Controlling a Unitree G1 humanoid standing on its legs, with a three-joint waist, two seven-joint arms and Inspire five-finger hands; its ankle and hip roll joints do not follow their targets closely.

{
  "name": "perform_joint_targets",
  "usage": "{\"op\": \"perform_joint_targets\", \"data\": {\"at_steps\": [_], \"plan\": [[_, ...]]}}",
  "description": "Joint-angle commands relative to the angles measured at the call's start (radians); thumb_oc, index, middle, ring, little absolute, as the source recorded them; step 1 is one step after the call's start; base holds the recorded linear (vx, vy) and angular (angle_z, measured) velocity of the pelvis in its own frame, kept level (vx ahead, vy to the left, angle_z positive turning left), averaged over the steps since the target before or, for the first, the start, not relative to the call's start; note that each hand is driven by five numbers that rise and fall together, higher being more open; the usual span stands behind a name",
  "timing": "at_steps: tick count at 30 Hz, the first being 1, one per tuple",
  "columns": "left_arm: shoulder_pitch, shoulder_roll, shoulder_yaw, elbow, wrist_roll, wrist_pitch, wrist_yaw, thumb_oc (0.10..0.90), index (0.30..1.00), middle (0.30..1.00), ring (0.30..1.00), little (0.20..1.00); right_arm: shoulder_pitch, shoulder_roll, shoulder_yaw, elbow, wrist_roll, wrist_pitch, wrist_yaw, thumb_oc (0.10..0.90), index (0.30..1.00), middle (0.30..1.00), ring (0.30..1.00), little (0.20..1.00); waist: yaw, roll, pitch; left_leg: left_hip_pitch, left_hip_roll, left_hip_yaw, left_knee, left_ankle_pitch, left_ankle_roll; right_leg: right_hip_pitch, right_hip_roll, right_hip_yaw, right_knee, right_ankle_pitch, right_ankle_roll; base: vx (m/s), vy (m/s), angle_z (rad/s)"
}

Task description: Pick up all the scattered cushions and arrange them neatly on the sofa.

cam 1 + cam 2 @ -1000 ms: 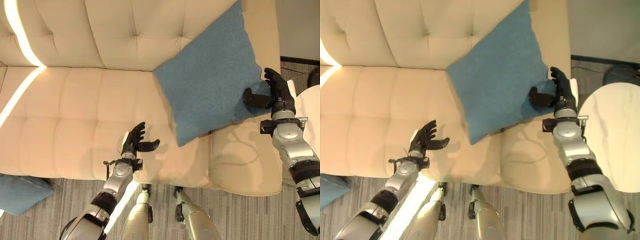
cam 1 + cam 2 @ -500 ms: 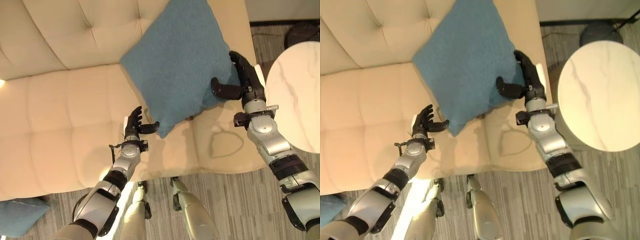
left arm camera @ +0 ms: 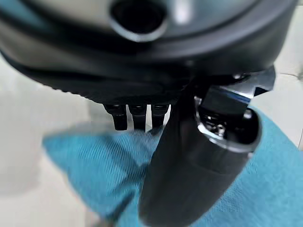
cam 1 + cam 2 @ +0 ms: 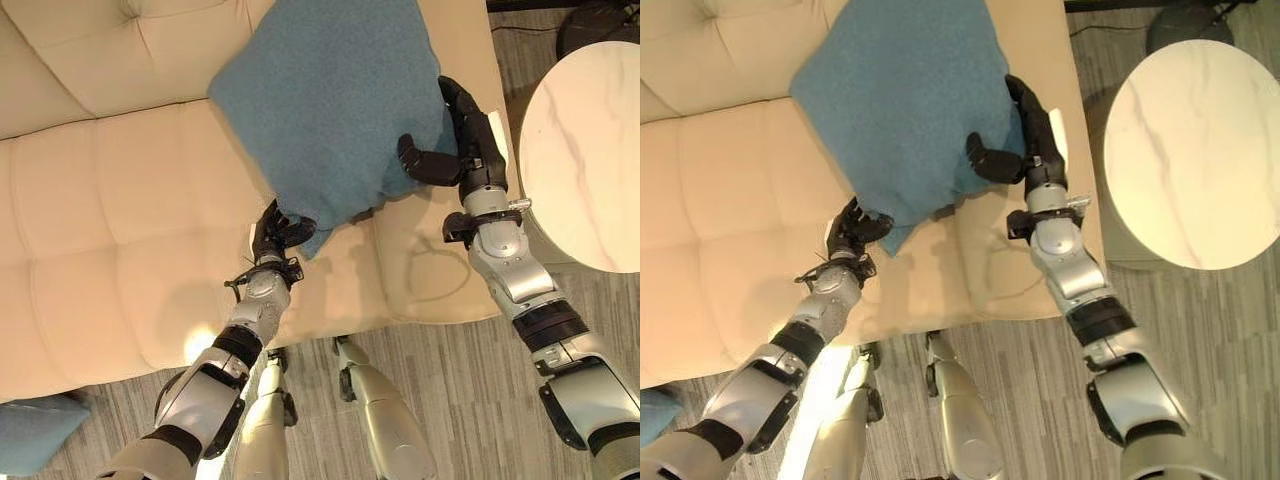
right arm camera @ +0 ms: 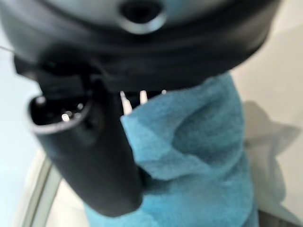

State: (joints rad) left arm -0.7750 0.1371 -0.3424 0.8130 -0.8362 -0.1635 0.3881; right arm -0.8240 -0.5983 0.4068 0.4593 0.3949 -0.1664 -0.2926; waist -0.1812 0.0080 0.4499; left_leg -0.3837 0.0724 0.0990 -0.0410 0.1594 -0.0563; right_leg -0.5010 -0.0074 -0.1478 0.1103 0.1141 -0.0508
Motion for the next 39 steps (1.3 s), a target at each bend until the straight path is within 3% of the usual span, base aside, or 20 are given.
{"op": "perform_joint_targets", "data": {"at_steps": [1,3,4,5,6,7,8,15,20,29,32,39], "plan": [[-0.081,-0.093,-0.03,-0.145,-0.06,-0.144,-0.104,0.8,0.9,0.9,0.9,0.9,0.006,0.139,0.138,-0.018,-0.041,-0.061,0.065,0.8,0.9,0.9,0.9,0.9,0.02,-0.053,-0.05,0.078,0.033,0.019,0.108,-0.212,-0.047,0.03,-0.058,0.096,-0.005,-0.095,0.112,0.02,0.01,-0.09],[-0.097,-0.109,-0.037,-0.155,-0.086,-0.156,-0.114,0.8,0.9,0.9,0.9,0.9,0.002,0.153,0.14,-0.011,-0.038,-0.061,0.064,0.8,0.9,0.9,0.9,0.9,0.017,-0.05,-0.049,0.079,0.032,0.02,0.107,-0.212,-0.046,0.032,-0.058,0.098,-0.006,-0.094,0.112,0.0,0.014,-0.07],[-0.097,-0.117,-0.04,-0.168,-0.093,-0.162,-0.12,0.8,0.9,0.9,0.9,0.9,0.005,0.166,0.142,-0.006,-0.034,-0.062,0.065,0.591,0.587,0.587,0.587,0.587,0.015,-0.049,-0.048,0.08,0.031,0.02,0.107,-0.212,-0.046,0.033,-0.057,0.1,-0.008,-0.092,0.113,0.0,0.015,-0.04],[-0.097,-0.117,-0.041,-0.169,-0.093,-0.162,-0.12,0.758,0.836,0.836,0.836,0.836,0.005,0.166,0.142,-0.006,-0.034,-0.062,0.065,0.547,0.521,0.521,0.521,0.521,0.015,-0.049,-0.048,0.08,0.031,0.02,0.107,-0.212,-0.046,0.034,-0.057,0.1,-0.008,-0.091,0.113,0.0,0.0,0.0],[-0.098,-0.122,-0.043,-0.179,-0.097,-0.165,-0.123,0.535,0.502,0.502,0.502,0.502,0.005,0.171,0.143,-0.005,-0.033,-0.064,0.065,0.4,0.3,0.3,0.3,0.3,0.015,-0.048,-0.048,0.081,0.031,0.021,0.107,-0.212,-0.046,0.036,-0.057,0.1,-0.01,-0.091,0.112,0.0,0.0,0.0],[-0.098,-0.129,-0.047,-0.187,-0.099,-0.169,-0.127,0.435,0.352,0.352,0.352,0.352,0.009,0.178,0.144,-0.004,-0.034,-0.066,0.065,0.4,0.3,0.3,0.3,0.3,0.014,-0.048,-0.048,0.082,0.031,0.02,0.107,-0.212,-0.046,0.039,-0.056,0.101,-0.013,-0.089,0.112,0.0,0.0,0.0],[-0.086,-0.135,-0.052,-0.206,-0.101,-0.172,-0.136,0.4,0.3,0.3,0.3,0.3,0.028,0.182,0.14,-0.014,-0.034,-0.069,0.069,0.4,0.3,0.3,0.3,0.3,0.012,-0.048,-0.05,0.088,0.033,0.021,0.106,-0.213,-0.046,0.048,-0.057,0.098,-0.02,-0.087,0.112,0.0,0.0,0.0],[-0.017,-0.115,-0.061,-0.249,-0.06,-0.161,-0.144,0.4,0.3,0.3,0.3,0.3,0.125,0.181,0.082,-0.067,-0.038,-0.08,0.068,0.4,0.3,0.3,0.3,0.3,0.018,-0.05,-0.064,0.115,0.034,0.019,0.104,-0.217,-0.044,0.094,-0.055,0.093,-0.039,-0.089,0.111,0.01,-0.004,0.01],[0.149,-0.089,-0.054,-0.361,-0.02,-0.13,-0.171,0.4,0.3,0.3,0.3,0.3,0.316,0.143,-0.02,-0.168,-0.097,-0.071,0.072,0.4,0.3,0.3,0.3,0.3,0.029,-0.035,-0.101,0.181,0.034,0.009,0.075,-0.218,-0.039,0.166,-0.057,0.078,-0.041,-0.114,0.106,0.07,-0.012,0.14],[0.397,0.005,-0.035,-0.547,0.099,-0.08,-0.224,0.4,0.3,0.3,0.3,0.3,0.594,0.19,-0.156,-0.306,-0.142,-0.077,0.096,0.4,0.3,0.3,0.3,0.3,0.041,-0.002,-0.169,0.29,0.026,-0.014,0.029,-0.215,-0.03,0.275,-0.048,0.054,-0.045,-0.147,0.101,0.06,0.01,0.16],[0.531,0.087,-0.008,-0.659,0.156,-0.066,-0.269,0.4,0.3,0.3,0.3,0.3,0.691,0.199,-0.198,-0.368,-0.143,-0.084,0.121,0.4,0.3,0.3,0.3,0.3,0.058,0.002,-0.194,0.309,0.031,-0.025,0.072,-0.231,-0.028,0.335,-0.047,0.054,-0.065,-0.158,0.095,0.02,0.022,0.09],[0.724,0.173,0.035,-0.768,0.217,-0.046,-0.344,0.4,0.3,0.3,0.3,0.3,0.806,0.193,-0.244,-0.469,-0.1,-0.101,0.183,0.4,0.3,0.3,0.3,0.3,0.092,-0.016,-0.223,0.299,0.033,-0.089,0.218,-0.274,-0.021,0.423,-0.049,0.063,-0.069,-0.184,0.085,0.03,0.069,0.22]]}}
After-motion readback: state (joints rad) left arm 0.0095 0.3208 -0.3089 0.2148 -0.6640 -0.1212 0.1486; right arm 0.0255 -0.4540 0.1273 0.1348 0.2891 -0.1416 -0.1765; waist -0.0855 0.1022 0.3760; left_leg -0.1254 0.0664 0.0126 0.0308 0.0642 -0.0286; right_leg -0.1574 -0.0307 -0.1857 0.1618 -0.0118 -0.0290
